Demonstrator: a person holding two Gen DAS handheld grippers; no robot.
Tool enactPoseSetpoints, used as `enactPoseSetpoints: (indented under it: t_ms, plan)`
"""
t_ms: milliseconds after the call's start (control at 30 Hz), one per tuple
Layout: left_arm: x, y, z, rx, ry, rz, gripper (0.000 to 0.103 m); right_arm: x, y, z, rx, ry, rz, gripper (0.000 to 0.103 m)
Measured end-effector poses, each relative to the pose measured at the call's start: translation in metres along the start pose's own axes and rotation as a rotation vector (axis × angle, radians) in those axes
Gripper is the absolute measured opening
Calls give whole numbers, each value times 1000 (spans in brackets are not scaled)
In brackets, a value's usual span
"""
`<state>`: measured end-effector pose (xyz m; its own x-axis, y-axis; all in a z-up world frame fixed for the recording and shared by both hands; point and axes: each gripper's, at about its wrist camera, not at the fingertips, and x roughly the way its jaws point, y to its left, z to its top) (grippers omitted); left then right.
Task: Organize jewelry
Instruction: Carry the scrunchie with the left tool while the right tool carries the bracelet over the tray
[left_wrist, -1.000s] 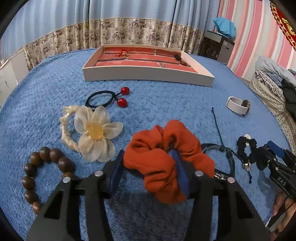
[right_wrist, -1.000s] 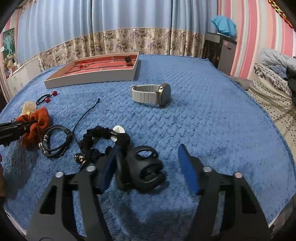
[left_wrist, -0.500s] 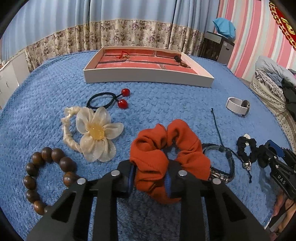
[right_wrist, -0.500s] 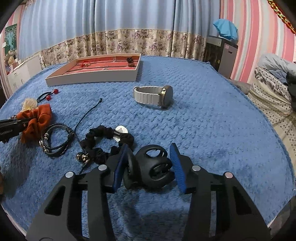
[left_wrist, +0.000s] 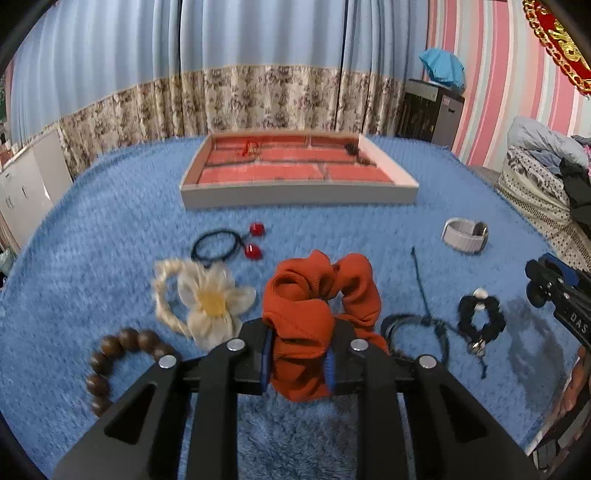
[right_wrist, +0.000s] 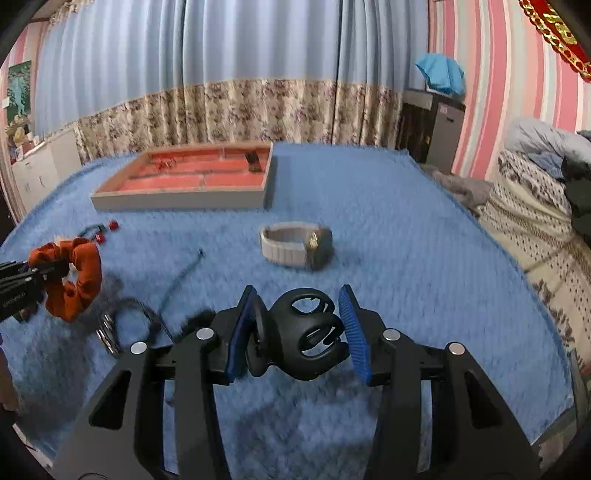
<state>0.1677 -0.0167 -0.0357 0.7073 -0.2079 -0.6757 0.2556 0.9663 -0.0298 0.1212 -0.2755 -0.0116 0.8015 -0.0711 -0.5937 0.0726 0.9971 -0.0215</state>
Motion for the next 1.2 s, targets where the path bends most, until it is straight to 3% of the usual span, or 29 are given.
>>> enactPoseSetpoints:
  t_ms: [200, 467, 600, 900, 967, 1200]
  plan:
    - [-15, -6, 30, 51, -46, 28, 22, -3, 14, 45, -23, -53, 37, 46]
    - [-15, 8, 72, -1, -63, -36, 22, 6, 29, 93, -20, -86, 103, 46]
    - [-8, 15, 91, -9, -69, -20, 22, 18, 36, 112, -10, -87, 110, 46]
    - [41, 41, 155, -36, -88, 52, 22, 84, 61, 172, -16, -60, 86, 46]
    - [54, 46, 165, -38, -91, 68, 22, 107, 62, 185, 31, -30, 118, 46]
    - [119, 63, 195, -48, -57, 85, 22, 167, 70, 219, 55, -6, 90, 46]
